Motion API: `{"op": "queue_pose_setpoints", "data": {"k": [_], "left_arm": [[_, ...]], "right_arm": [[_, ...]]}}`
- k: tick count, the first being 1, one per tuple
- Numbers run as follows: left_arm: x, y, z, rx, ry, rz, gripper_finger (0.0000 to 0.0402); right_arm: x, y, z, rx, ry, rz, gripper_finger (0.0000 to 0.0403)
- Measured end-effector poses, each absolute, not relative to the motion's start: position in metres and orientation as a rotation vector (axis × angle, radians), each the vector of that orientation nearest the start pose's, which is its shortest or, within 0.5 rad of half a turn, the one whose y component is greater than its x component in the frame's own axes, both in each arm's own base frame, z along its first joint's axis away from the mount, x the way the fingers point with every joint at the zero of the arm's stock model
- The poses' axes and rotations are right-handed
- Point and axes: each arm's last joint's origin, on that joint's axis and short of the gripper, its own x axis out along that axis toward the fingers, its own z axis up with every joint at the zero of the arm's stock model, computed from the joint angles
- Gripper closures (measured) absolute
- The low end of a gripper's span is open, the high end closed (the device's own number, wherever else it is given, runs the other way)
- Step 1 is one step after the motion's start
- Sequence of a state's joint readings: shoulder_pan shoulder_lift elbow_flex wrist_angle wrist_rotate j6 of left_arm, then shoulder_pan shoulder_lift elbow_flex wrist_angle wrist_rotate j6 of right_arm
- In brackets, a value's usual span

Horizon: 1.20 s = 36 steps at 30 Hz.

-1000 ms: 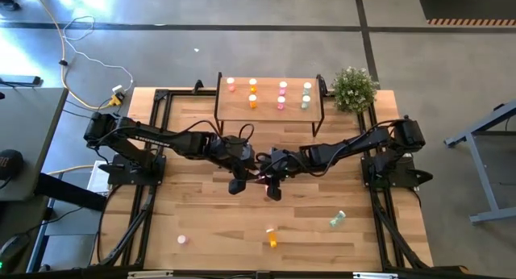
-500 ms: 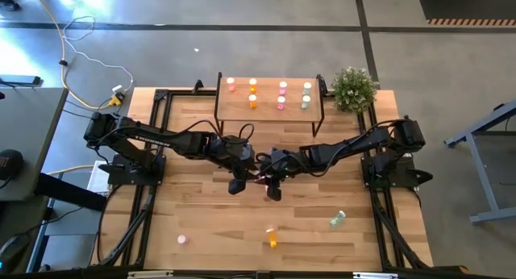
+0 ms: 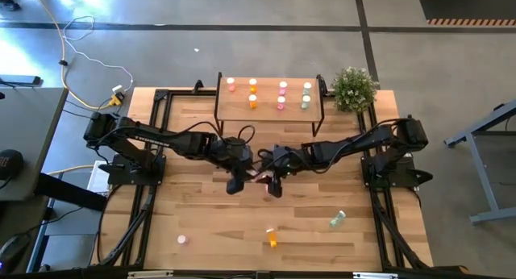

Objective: Pick and place medicine bottles onto shelf by color
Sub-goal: Put the right red pill bottle on the shelf aligned with the other red pill bottle

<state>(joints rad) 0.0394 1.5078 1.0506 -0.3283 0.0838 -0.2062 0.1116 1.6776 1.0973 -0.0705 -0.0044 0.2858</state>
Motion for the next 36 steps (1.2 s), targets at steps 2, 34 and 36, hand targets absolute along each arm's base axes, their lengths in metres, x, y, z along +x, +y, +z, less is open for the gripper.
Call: {"op": "queue_pose_setpoints", "data": {"k": [2,34,36], "left_arm": [[0.317,0.011,0.244,-0.233,0.791,0.059,0.029],[0.222,0.148,0.34,-0.116,0.638,0.532,0.0291],[0.216,0.155,0.345,-0.102,0.633,0.557,0.0291]], "right_arm": [[0.358,0.034,0.23,0.268,0.642,-0.002,0.0202],[0.285,-0.056,0.326,0.32,0.386,-0.363,0.0201],[0.282,-0.062,0.328,0.321,0.374,-0.393,0.0201]]}}
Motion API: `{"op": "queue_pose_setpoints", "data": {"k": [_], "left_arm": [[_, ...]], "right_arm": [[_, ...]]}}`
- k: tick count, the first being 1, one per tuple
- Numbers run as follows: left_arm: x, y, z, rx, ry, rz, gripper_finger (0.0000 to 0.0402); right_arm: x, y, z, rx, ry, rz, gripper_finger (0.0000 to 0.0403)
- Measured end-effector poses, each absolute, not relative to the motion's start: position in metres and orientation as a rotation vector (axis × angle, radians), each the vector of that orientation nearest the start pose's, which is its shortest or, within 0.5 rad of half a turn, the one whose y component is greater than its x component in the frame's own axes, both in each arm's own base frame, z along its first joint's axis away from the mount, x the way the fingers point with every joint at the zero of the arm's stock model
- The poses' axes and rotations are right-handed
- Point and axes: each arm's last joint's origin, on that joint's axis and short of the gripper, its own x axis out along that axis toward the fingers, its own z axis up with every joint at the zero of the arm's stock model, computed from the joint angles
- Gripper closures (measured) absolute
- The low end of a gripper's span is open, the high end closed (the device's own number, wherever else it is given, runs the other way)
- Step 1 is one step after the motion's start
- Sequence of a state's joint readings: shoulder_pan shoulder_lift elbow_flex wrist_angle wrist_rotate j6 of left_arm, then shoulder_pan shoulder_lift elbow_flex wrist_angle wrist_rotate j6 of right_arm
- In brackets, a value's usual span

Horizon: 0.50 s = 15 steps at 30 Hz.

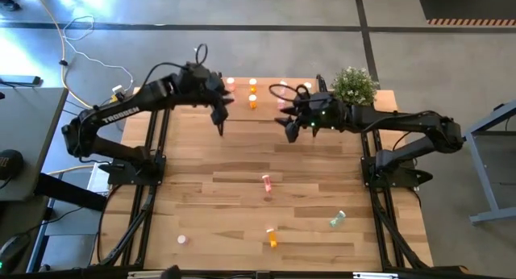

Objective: Pick and place medicine bottles onto shelf by color
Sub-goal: Put the right red pill bottle on the shelf aligned with the other red pill bottle

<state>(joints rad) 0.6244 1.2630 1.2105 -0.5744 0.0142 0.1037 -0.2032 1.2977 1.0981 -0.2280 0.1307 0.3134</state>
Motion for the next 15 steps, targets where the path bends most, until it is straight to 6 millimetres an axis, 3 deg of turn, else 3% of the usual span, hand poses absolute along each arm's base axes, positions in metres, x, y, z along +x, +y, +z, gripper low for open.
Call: {"op": "queue_pose_setpoints", "data": {"k": [6,15], "left_arm": [[0.202,0.173,0.341,-0.151,0.682,0.602,0.0291],[0.215,0.184,0.318,-0.207,0.765,0.547,0.0291]], "right_arm": [[0.278,-0.076,0.329,0.331,0.365,-0.446,0.0201],[0.274,-0.089,0.329,0.34,0.357,-0.492,0.0201]]}}
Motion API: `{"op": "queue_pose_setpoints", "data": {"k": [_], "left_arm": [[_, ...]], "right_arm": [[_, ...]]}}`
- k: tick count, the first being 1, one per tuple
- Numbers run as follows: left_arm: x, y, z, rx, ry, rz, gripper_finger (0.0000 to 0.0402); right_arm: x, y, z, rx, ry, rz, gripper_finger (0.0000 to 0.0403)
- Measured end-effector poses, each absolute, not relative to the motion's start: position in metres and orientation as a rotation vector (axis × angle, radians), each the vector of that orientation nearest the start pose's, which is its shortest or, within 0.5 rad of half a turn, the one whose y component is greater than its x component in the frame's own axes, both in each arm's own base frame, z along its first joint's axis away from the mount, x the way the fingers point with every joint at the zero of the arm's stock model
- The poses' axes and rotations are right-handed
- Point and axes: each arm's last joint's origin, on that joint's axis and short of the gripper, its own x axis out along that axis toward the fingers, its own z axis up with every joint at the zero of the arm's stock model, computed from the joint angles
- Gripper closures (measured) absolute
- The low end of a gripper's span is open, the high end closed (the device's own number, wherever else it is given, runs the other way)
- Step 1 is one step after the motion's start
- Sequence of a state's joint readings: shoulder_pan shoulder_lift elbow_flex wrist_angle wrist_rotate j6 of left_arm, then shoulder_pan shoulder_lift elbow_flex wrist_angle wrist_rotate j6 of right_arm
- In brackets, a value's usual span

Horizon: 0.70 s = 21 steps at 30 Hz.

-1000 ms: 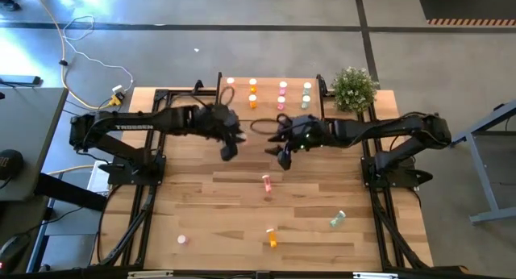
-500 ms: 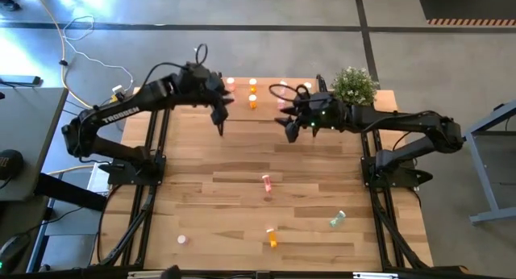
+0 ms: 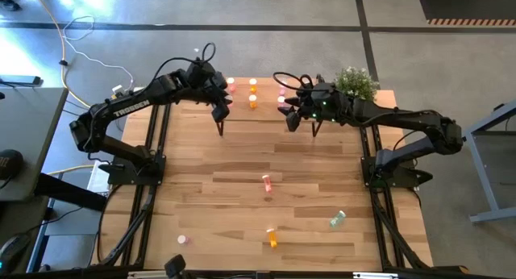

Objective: Pick and place medicine bottles onto shelf by color
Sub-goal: Put the right red pill bottle on the shelf aligned with the other red pill bottle

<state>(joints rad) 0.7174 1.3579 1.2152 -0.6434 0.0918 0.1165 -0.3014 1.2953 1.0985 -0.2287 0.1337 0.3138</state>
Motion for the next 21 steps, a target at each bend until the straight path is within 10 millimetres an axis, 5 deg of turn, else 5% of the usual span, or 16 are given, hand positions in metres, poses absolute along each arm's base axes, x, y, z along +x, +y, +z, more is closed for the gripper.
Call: {"op": "queue_pose_setpoints", "data": {"k": [21], "left_arm": [[0.224,0.195,0.303,-0.206,0.82,0.594,0.0291]], "right_arm": [[0.272,-0.093,0.329,0.338,0.353,-0.524,0.0201]]}}
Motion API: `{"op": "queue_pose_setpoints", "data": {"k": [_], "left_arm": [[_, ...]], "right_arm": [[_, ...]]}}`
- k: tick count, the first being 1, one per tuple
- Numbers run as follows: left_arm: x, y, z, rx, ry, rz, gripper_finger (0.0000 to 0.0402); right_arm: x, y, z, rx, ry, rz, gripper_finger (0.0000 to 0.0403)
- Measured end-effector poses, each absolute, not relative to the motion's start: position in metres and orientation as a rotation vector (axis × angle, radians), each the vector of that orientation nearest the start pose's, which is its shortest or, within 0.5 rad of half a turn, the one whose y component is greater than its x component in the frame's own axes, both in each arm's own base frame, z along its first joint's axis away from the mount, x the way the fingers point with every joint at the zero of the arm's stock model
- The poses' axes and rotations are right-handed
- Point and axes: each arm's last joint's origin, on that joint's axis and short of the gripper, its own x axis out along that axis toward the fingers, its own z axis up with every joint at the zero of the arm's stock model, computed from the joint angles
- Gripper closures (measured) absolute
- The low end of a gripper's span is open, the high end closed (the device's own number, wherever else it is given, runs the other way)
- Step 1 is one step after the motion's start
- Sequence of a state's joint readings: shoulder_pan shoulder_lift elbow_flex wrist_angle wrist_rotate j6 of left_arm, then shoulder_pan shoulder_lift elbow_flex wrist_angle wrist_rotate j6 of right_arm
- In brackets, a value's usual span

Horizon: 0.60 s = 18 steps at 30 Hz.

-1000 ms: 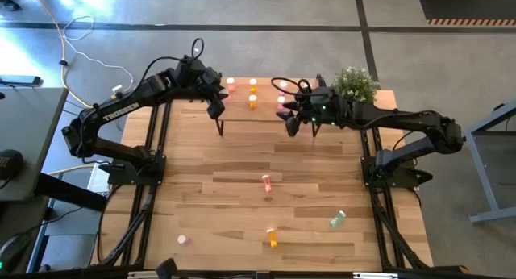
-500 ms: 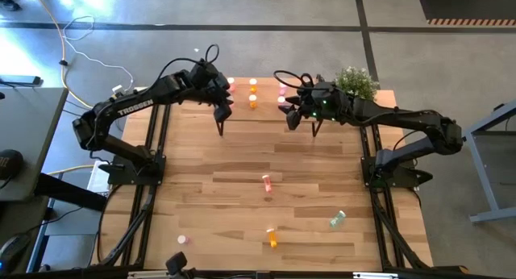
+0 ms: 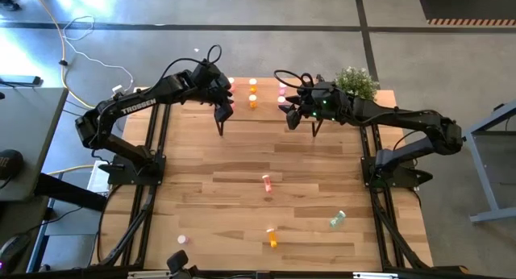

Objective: Pick and place medicine bottles onto shelf by color
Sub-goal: Put the right red pill bottle on the shelf aligned with the other red pill bottle

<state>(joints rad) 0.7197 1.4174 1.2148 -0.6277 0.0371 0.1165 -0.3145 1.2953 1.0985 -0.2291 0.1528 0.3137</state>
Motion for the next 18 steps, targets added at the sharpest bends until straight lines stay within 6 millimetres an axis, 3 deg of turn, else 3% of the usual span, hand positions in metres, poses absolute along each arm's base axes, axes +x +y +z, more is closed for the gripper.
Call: {"op": "queue_pose_setpoints", "data": {"k": [18], "left_arm": [[0.2271,0.197,0.2985,-0.226,0.825,0.579,0.0288]], "right_arm": [[0.2725,-0.0933,0.3286,0.338,0.353,-0.524,0.0201]]}}
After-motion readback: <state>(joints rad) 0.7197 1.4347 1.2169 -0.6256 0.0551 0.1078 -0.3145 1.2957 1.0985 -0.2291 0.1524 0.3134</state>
